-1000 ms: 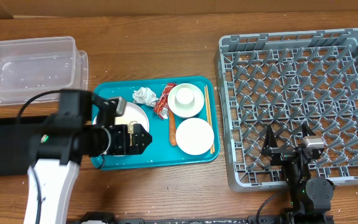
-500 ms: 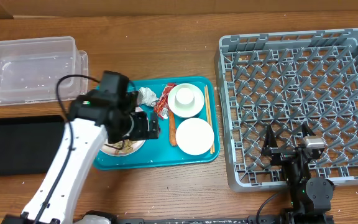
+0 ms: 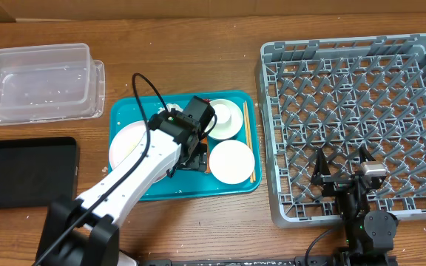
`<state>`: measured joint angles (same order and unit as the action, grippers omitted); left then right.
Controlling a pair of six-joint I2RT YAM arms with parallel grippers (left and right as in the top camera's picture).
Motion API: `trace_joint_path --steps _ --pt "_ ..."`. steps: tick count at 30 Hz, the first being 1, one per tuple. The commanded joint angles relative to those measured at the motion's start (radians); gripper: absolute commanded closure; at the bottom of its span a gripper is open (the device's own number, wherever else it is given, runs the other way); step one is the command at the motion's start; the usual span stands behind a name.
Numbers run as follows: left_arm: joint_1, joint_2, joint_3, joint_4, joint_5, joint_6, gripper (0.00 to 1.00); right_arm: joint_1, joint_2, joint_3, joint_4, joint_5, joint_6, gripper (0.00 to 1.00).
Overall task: Sort waste into correct bins and load items into the dishwasher
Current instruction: 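Move the left gripper over the teal tray toward the food plate, then grasp the rim of the white plate with the left gripper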
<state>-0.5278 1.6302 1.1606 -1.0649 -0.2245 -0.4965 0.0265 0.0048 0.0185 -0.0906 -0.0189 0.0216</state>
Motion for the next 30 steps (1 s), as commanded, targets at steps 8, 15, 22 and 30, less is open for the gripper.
trace_joint_path --steps 8,15,22,30 --pt "0.024 0.133 0.02 0.106 0.05 0.026 0.0 0.0 -0.002 -0.01 0.006 0.003 -0.007 0.0" --pt "0.025 0.188 0.02 0.155 0.013 0.029 0.07 0.0 -0.002 -0.01 0.006 0.003 -0.007 0.0" --pt "0.026 0.229 0.02 0.158 -0.021 0.029 0.07 0.0 -0.002 -0.01 0.006 0.003 -0.007 0.0" --pt "0.039 0.247 0.02 0.19 -0.018 0.029 0.15 0.0 -0.002 -0.01 0.006 0.003 -0.007 0.0"
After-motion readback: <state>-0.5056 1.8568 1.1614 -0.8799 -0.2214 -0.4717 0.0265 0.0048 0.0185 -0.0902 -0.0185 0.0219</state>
